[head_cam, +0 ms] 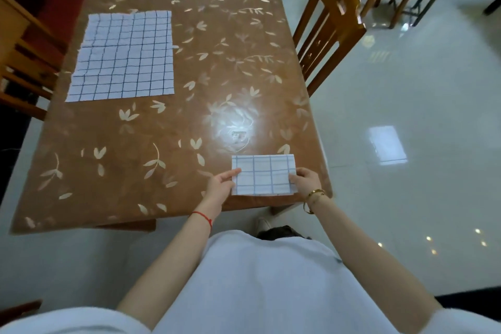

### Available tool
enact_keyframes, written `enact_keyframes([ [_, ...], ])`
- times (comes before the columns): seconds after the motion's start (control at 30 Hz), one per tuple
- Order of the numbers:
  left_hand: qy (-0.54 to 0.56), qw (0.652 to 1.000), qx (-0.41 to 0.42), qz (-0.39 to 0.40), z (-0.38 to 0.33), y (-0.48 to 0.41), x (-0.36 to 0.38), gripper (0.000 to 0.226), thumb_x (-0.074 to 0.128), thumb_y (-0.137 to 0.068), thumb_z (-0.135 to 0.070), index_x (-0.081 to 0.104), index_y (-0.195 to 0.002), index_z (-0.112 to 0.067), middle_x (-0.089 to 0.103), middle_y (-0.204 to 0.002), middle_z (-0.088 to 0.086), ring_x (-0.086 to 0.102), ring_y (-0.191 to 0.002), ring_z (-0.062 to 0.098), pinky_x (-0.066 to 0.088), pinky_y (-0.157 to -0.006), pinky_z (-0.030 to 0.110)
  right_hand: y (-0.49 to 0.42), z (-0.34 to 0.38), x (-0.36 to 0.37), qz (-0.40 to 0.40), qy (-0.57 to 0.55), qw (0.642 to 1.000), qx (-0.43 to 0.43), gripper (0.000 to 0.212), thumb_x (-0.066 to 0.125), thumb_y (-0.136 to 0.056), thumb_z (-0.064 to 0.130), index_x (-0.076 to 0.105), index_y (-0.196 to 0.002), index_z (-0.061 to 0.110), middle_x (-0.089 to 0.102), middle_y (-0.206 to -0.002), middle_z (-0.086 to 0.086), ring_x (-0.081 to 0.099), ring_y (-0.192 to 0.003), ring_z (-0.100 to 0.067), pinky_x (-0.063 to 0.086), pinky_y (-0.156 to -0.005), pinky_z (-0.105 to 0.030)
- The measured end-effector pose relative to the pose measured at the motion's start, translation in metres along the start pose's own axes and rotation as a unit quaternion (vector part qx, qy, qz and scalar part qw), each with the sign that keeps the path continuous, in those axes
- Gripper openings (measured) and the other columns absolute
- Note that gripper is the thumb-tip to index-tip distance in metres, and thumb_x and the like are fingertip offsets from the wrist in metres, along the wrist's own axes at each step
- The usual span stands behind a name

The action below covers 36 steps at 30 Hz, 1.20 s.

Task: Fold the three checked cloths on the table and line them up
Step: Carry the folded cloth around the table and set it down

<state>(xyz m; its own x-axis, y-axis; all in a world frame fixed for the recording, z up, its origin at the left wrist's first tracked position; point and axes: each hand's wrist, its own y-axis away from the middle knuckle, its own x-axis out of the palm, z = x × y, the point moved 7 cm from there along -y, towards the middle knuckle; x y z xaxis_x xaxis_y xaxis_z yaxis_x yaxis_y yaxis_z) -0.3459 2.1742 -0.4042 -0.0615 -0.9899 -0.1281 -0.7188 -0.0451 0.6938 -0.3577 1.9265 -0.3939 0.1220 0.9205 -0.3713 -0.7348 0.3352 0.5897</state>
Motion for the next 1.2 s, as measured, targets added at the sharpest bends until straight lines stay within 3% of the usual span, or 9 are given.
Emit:
enact_keyframes([
  [0.23,0.017,0.999,-0.034,0.022,0.020,-0.015,0.023,0.048,0.039,-0.096,0.009,0.069,-0.119,-0.021,0.050,-0.139,0.010,0.048,-0.125,0.030,0.047,-0.106,0.041,-0.023,-0.019,-0.005,-0.022,0.084,0.996,0.015,0.022,0.056,-0.088,0.007,0.064,-0.108,0.010,0.062,-0.097,-0.002,0.056,-0.089,-0.018,0.045,-0.076,-0.027],
  [0.37,0.032,0.998,-0.042,0.026,0.021,-0.014,0.028,0.044,0.039,-0.100,0.006,0.066,-0.125,-0.018,0.049,-0.134,0.007,0.051,-0.120,0.026,0.055,-0.083,0.026,-0.033,-0.022,-0.010,-0.021,0.115,0.993,0.014,0.024,0.057,-0.087,0.007,0.064,-0.110,0.010,0.064,-0.099,-0.004,0.057,-0.090,-0.019,0.047,-0.078,-0.028],
  [0.53,0.043,0.998,-0.045,0.021,0.025,-0.017,0.026,0.046,0.039,-0.099,0.008,0.065,-0.126,-0.018,0.048,-0.131,0.006,0.051,-0.114,0.023,0.054,-0.072,0.022,-0.040,-0.028,-0.012,-0.017,0.129,0.991,0.020,0.023,0.059,-0.087,0.009,0.065,-0.109,0.010,0.066,-0.100,-0.005,0.058,-0.088,-0.018,0.048,-0.077,-0.027],
  [0.67,0.026,0.999,-0.027,-0.002,0.027,-0.021,0.021,0.048,0.042,-0.097,0.008,0.067,-0.108,-0.031,0.050,-0.136,0.004,0.049,-0.123,0.025,0.055,-0.090,0.033,-0.040,-0.030,-0.013,-0.024,0.120,0.992,0.013,0.024,0.057,-0.088,0.010,0.061,-0.112,0.012,0.064,-0.105,-0.005,0.056,-0.085,-0.015,0.044,-0.071,-0.025],
  [0.77,0.004,1.000,-0.015,-0.017,0.027,-0.022,0.018,0.044,0.045,-0.096,0.007,0.063,-0.122,-0.024,0.052,-0.139,0.005,0.047,-0.125,0.022,0.051,-0.100,0.040,-0.041,-0.031,-0.015,-0.036,0.108,0.993,0.010,0.026,0.055,-0.089,0.009,0.062,-0.114,0.012,0.065,-0.109,-0.005,0.056,-0.087,-0.016,0.043,-0.074,-0.026],
  [0.93,0.010,1.000,-0.015,-0.023,0.025,-0.021,0.018,0.048,0.043,-0.097,0.007,0.051,-0.140,-0.014,0.053,-0.135,0.002,0.048,-0.115,0.016,0.052,-0.076,0.022,-0.044,-0.030,-0.015,-0.038,0.118,0.992,0.015,0.028,0.053,-0.091,0.010,0.063,-0.117,0.011,0.066,-0.114,-0.007,0.055,-0.089,-0.017,0.043,-0.075,-0.027],
  [1.2,-0.010,0.999,-0.027,-0.019,0.027,-0.023,0.017,0.047,0.041,-0.099,0.003,0.053,-0.140,-0.017,0.052,-0.137,0.003,0.048,-0.117,0.018,0.051,-0.078,0.024,-0.046,-0.031,-0.015,-0.038,0.136,0.989,0.034,0.026,0.049,-0.090,0.009,0.065,-0.110,0.013,0.066,-0.111,-0.006,0.056,-0.089,-0.018,0.046,-0.075,-0.029],
])
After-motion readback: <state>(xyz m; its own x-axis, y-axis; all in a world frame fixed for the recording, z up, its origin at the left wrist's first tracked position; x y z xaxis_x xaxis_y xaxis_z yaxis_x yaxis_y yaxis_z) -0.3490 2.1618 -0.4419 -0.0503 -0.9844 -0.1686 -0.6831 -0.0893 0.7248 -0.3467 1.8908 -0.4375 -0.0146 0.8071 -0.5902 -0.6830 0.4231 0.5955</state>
